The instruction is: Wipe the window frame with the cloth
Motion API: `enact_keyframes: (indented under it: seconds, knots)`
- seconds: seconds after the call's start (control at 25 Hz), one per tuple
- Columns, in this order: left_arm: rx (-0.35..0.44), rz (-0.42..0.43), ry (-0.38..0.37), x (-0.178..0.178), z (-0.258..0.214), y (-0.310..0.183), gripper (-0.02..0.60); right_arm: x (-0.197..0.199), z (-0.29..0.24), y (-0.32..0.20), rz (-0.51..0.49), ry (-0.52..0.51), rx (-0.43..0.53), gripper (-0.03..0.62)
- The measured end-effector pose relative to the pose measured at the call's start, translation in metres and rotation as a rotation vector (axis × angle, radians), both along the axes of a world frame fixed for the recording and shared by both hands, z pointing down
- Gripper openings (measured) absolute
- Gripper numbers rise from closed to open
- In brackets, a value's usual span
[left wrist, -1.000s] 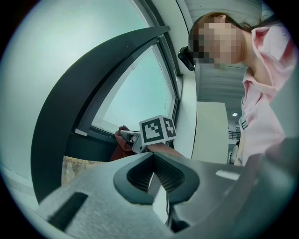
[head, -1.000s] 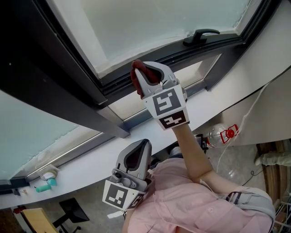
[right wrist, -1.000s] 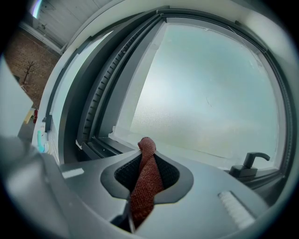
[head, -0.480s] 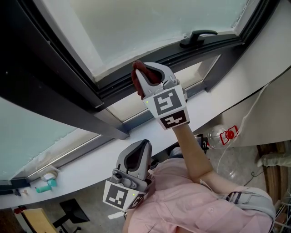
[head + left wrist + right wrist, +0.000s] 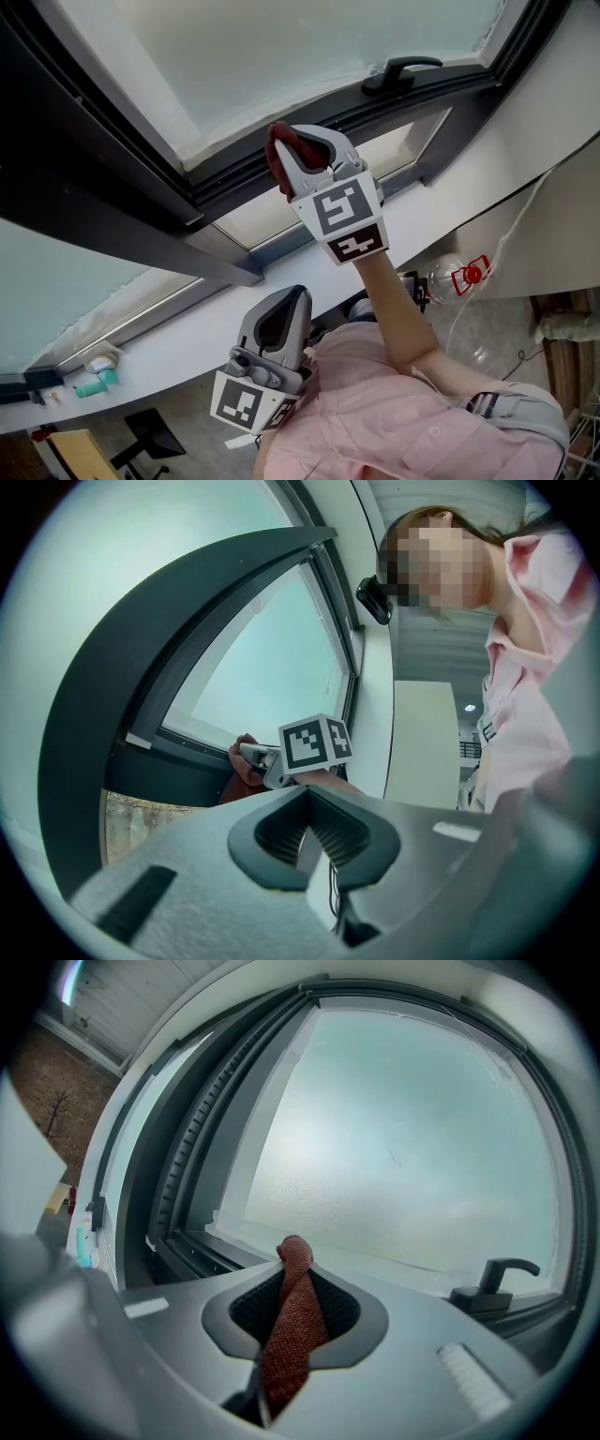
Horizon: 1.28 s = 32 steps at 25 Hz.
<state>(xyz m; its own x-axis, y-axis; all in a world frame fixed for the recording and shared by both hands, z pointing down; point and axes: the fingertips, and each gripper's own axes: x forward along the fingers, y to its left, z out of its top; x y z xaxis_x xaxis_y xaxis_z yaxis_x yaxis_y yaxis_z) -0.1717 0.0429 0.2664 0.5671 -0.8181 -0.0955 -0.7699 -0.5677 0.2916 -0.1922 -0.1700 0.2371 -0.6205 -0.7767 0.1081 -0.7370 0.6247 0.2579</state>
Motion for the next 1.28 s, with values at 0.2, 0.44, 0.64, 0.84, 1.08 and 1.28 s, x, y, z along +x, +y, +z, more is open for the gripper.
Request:
enact_keyframes:
  seconds: [0.2, 0.44, 0.64, 0.84, 1.08, 1.28]
  knots:
    - [-0.002, -0.004, -0.003, 0.004, 0.000, -0.002, -0.002, 0.001, 0.000, 0.000, -0.013, -0.005, -0.007, 0.064]
    - [0.001, -0.004, -0.002, 0.008, -0.001, -0.004, -0.002, 0.006, 0.000, -0.003, -0.017, -0.004, -0.009, 0.064]
    - [0.006, -0.001, -0.008, 0.012, -0.003, -0.005, -0.002, 0.011, 0.000, -0.006, -0.011, 0.001, -0.009, 0.064]
    - [0.012, -0.008, -0.009, 0.014, -0.004, -0.006, -0.002, 0.018, 0.001, -0.009, -0.003, -0.001, -0.013, 0.064]
    - [0.012, -0.007, -0.010, 0.017, -0.004, -0.008, -0.002, 0.025, 0.000, -0.013, 0.009, -0.004, -0.015, 0.064]
    - [0.012, -0.005, -0.009, 0.020, -0.003, -0.010, -0.002, 0.032, 0.000, -0.016, 0.019, -0.008, -0.014, 0.064]
